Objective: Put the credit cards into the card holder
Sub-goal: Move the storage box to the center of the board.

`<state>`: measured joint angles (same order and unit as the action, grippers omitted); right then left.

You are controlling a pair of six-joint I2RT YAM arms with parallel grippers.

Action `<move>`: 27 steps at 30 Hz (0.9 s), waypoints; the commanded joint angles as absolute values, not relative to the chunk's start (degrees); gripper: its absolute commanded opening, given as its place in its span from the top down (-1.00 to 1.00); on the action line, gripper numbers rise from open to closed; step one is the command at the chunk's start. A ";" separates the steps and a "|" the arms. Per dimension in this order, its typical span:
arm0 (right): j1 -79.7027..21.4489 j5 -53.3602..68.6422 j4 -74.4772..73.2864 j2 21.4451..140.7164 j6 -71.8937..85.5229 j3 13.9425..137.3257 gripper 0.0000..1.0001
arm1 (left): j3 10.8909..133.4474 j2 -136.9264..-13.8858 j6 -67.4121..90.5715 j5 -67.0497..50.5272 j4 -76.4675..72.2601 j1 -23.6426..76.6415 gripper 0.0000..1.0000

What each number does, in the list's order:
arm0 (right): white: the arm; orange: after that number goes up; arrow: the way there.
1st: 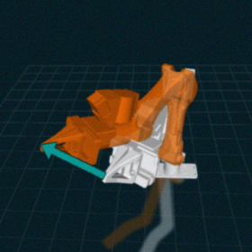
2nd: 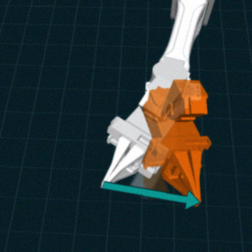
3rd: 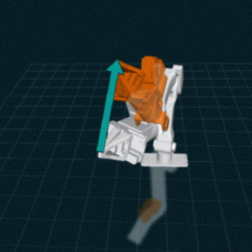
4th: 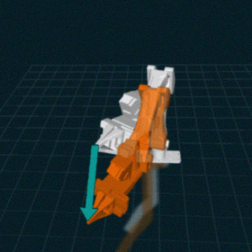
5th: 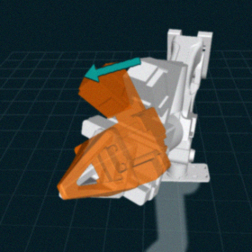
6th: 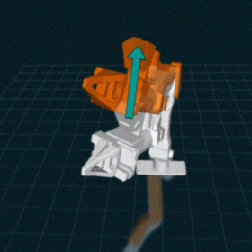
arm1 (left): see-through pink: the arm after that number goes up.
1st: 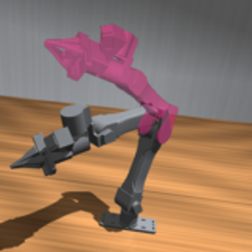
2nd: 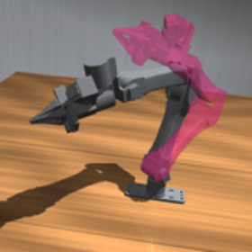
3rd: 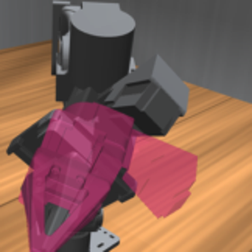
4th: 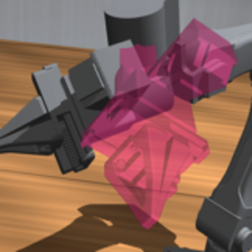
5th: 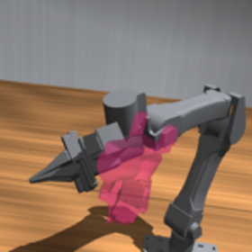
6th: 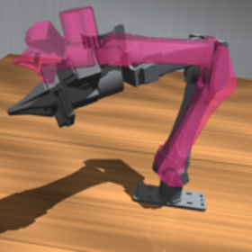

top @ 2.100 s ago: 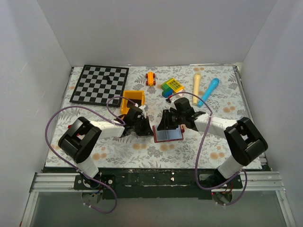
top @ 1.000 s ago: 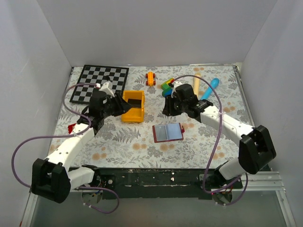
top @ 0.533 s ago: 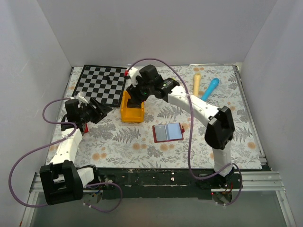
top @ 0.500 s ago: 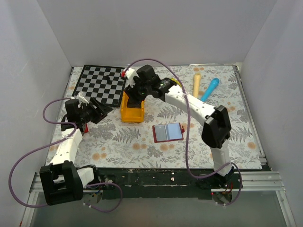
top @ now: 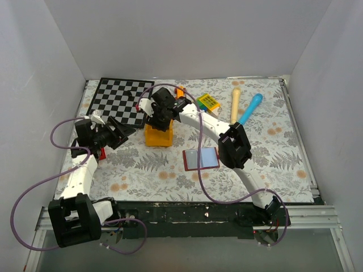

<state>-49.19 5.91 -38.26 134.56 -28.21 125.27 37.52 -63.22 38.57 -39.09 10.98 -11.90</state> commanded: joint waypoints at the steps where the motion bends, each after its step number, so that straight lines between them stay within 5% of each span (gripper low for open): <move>1: -49.04 4.39 -39.20 137.19 -31.99 131.75 -0.21 | 38.58 -63.46 38.23 -41.39 10.20 -12.22 -0.39; 8: -49.04 4.40 -38.58 140.62 -33.22 133.94 -0.21 | 38.06 -64.07 38.41 -41.92 9.14 -12.22 -0.38; 9: -49.04 3.79 -38.93 142.02 -33.83 135.34 -0.79 | 37.97 -64.42 38.50 -42.27 8.88 -12.22 -0.39; 27: -48.52 0.88 -36.74 146.34 -35.51 135.18 -0.74 | 38.32 -66.09 38.67 -43.24 8.17 -12.13 -0.36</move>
